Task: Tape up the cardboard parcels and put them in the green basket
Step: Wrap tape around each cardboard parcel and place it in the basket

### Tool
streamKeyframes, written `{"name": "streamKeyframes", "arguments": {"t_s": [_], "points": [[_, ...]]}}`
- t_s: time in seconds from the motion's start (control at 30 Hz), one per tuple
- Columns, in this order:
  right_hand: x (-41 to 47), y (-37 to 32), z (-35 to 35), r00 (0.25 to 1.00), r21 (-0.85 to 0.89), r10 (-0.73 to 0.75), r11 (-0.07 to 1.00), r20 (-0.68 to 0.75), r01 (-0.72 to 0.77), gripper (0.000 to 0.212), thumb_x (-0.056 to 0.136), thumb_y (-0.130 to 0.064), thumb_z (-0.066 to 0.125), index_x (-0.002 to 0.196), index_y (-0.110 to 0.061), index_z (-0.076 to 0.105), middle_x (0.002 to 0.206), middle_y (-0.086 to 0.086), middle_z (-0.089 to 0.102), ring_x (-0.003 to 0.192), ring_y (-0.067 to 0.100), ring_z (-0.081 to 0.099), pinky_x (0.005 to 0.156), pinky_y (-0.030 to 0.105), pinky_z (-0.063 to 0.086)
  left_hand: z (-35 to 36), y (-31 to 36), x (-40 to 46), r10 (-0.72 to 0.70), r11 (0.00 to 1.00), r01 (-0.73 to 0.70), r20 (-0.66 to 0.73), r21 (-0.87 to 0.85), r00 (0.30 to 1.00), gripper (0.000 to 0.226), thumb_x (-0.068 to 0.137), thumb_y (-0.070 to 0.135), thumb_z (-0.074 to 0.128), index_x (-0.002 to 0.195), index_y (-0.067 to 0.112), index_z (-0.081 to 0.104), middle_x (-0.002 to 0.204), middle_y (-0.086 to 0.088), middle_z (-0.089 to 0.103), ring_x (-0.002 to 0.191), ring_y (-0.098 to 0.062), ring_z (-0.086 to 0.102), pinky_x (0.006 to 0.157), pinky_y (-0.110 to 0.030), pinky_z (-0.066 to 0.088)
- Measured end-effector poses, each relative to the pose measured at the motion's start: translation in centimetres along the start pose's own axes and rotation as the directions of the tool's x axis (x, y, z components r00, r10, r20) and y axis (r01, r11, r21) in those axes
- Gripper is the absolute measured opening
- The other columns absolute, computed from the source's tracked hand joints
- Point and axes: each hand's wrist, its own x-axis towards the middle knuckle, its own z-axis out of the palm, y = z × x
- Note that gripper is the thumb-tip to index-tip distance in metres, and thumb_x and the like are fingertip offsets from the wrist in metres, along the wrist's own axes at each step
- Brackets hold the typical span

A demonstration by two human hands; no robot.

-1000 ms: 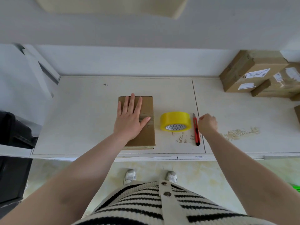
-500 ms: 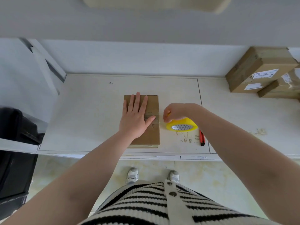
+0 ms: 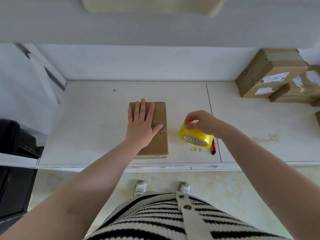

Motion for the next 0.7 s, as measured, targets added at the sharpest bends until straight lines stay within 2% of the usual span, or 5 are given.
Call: {"name": "streamKeyframes", "arguments": {"t_s": [0.13,0.2,0.3,0.43,0.7], "points": [[-2.2,-0.3,0.1,0.974,0.34,0.101,0.94,-0.201,-0.028,0.007,0.092,-0.017,0.064,0.087,-0.019,0.068,0.087,-0.004,0.065,0.079,0.014,0.057,0.072,0.029,0.044,-2.0,1.5,-0.2,0.122,0.992,-0.119,-0.117,0.028,0.986,0.072,0.098,0.054,0.029,0.159,0.021,0.008,0.165,-0.013,0.008,0.152,-0.032,0.008,0.121,-0.051,-0.001],[-2.9,-1.0,0.5,0.956,0.433,0.129,0.901,-0.263,-0.003,0.014,0.093,-0.015,0.061,0.083,-0.022,0.068,0.087,-0.002,0.065,0.082,0.018,0.056,0.077,0.034,0.044,-3.3,3.0,-0.4,0.163,0.916,-0.208,-0.155,-0.343,0.974,0.057,0.101,0.043,0.044,0.151,0.018,0.038,0.153,-0.005,0.042,0.139,-0.023,0.041,0.117,-0.038,0.025],[-3.6,-2.1,1.4,0.941,0.504,0.149,0.864,-0.304,0.026,0.023,0.092,-0.009,0.056,0.081,-0.024,0.068,0.094,0.0,0.065,0.089,0.025,0.057,0.082,0.039,0.046,-5.3,6.0,-0.9,0.097,0.632,-0.152,-0.118,-0.759,0.988,0.039,0.095,0.039,0.062,0.129,0.02,0.062,0.126,0.007,0.064,0.114,-0.009,0.058,0.099,-0.03,0.046],[-4.0,-3.1,2.0,0.92,0.524,0.158,0.85,-0.359,0.059,0.023,0.086,-0.009,0.056,0.085,-0.029,0.067,0.11,-0.003,0.068,0.104,0.031,0.061,0.093,0.051,0.048,-6.6,8.5,-0.8,-0.098,0.423,-0.022,-0.069,-0.906,0.993,0.013,0.086,0.022,0.076,0.097,0.022,0.071,0.108,0.008,0.069,0.105,-0.007,0.063,0.088,-0.027,0.052],[-4.5,-2.8,3.0,0.881,0.538,0.071,0.814,-0.468,0.22,0.038,0.092,-0.012,0.061,0.105,-0.048,0.06,0.114,-0.012,0.064,0.089,0.001,0.066,0.078,0.034,0.051,-8.5,9.2,0.2,-0.263,0.179,0.115,0.065,-0.977,0.962,0.016,0.08,0.006,0.078,0.07,0.015,0.07,0.087,0.013,0.072,0.081,0.006,0.065,0.078,-0.011,0.046]]}}
